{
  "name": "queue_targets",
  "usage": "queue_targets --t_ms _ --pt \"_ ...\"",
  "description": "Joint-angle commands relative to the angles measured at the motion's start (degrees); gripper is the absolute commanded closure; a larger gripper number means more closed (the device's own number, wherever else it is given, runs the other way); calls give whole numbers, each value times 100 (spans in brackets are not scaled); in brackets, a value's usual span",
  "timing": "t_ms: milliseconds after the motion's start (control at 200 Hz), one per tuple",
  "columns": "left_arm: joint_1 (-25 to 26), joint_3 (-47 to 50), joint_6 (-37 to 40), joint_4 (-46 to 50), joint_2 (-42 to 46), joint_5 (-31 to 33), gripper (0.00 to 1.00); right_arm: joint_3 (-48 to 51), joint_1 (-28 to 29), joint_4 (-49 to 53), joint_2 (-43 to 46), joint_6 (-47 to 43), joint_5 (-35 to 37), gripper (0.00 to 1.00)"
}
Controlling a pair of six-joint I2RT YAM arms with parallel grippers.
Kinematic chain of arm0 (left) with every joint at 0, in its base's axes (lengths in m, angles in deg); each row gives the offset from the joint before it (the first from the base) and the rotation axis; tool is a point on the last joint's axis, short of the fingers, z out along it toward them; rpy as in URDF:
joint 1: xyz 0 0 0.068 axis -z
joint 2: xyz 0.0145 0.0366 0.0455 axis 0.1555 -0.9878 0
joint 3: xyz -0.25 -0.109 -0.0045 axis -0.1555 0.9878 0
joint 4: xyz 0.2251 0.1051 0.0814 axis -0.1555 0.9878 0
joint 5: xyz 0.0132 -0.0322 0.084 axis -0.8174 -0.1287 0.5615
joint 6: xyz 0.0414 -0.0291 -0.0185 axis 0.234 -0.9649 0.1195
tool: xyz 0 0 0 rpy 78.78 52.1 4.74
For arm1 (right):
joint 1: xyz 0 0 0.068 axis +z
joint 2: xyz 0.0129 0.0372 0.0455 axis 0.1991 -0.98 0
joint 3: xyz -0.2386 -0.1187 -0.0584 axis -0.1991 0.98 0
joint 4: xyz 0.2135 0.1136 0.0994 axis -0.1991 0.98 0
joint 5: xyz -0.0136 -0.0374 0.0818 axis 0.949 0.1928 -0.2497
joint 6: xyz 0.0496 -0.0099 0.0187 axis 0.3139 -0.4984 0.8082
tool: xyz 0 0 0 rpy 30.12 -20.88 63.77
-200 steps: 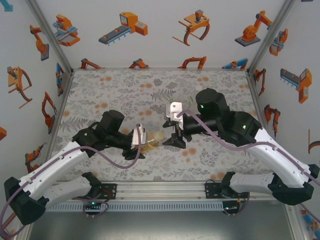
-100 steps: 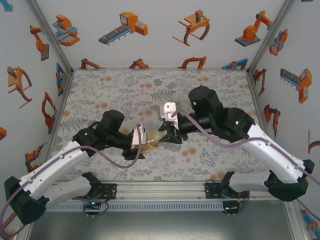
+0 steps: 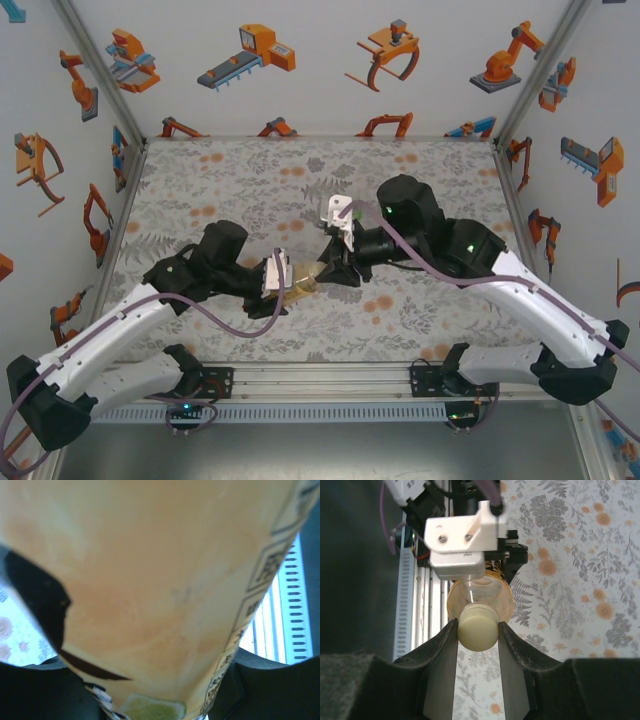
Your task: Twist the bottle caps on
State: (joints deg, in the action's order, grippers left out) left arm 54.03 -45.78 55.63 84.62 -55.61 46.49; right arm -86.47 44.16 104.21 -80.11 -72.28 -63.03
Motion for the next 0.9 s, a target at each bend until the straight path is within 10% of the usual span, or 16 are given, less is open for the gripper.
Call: queue_targets --t_ms 0,446,771,896 --pt "10 -17 -180 -399 212 584 100 371 -1 -673 220 1674 766 95" --pt "-74 30 -451 -651 252 1900 100 1430 -27 -1567 417 6844 2483 100" --pt "-85 38 -463 -660 285 1915 100 1589 -54 -1639 308 7229 2426 100" --pt "-88 47 -436 -656 295 1771 100 1470 -53 -1619 392 6688 2331 76"
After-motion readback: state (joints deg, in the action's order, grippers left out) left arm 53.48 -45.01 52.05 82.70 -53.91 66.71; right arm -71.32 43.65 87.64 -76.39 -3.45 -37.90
